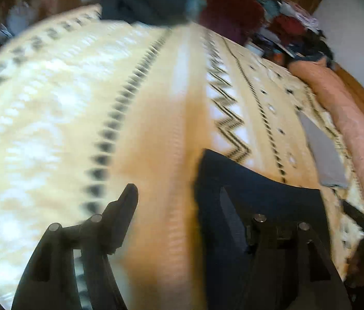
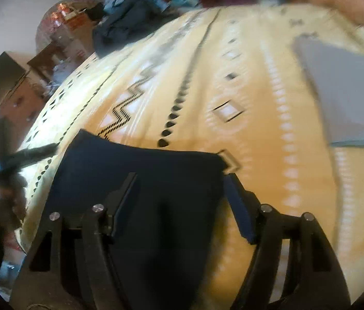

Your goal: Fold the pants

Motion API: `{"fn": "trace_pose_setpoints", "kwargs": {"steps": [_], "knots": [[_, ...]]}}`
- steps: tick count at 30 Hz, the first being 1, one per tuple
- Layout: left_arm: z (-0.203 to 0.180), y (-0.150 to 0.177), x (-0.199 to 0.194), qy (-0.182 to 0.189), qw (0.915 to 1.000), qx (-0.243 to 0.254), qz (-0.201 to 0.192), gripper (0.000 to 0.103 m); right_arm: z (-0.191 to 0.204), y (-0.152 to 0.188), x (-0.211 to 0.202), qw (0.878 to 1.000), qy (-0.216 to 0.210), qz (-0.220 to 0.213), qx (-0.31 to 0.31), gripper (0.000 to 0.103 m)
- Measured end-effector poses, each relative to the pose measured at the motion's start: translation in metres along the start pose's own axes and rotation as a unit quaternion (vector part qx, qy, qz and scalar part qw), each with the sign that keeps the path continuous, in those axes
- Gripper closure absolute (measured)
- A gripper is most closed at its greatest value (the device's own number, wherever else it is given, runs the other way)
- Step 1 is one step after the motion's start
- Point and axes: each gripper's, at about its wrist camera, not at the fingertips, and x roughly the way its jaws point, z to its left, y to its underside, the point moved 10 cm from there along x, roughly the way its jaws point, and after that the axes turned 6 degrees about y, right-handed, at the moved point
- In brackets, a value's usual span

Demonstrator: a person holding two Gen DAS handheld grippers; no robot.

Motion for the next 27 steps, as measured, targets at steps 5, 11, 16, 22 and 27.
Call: {"fn": "trace_pose_setpoints", "kwargs": {"steps": [5, 11, 16, 22, 27], "knots": [[-0.041, 0.005, -0.067, -0.066, 0.9921, 0.092, -0.055, 0.011, 0.043, 0.008, -0.081, 0.992, 0.084, -0.085, -0.036, 0.011], [-0.082, 0.010, -0.141, -0.088, 0.9861, 0.087, -0.112, 0.002, 0.100, 0.033, -0.149, 0.985, 0.102, -0.131, -0.042, 0.000], [-0.108, 0.015, -0.183, -0.096, 0.9804, 0.099, -0.141, 0.000, 0.124, 0.047, -0.191, 0.976, 0.134, -0.164, -0.052, 0.000], [-0.128, 0.030, -0.211, -0.076, 0.9811, 0.106, -0.143, 0.000, 0.135, 0.061, -0.209, 0.976, 0.140, -0.158, -0.052, 0.000], [-0.143, 0.036, -0.219, -0.067, 0.9815, 0.109, -0.142, 0.000, 0.138, 0.069, -0.221, 0.976, 0.143, -0.154, -0.055, 0.000]]}}
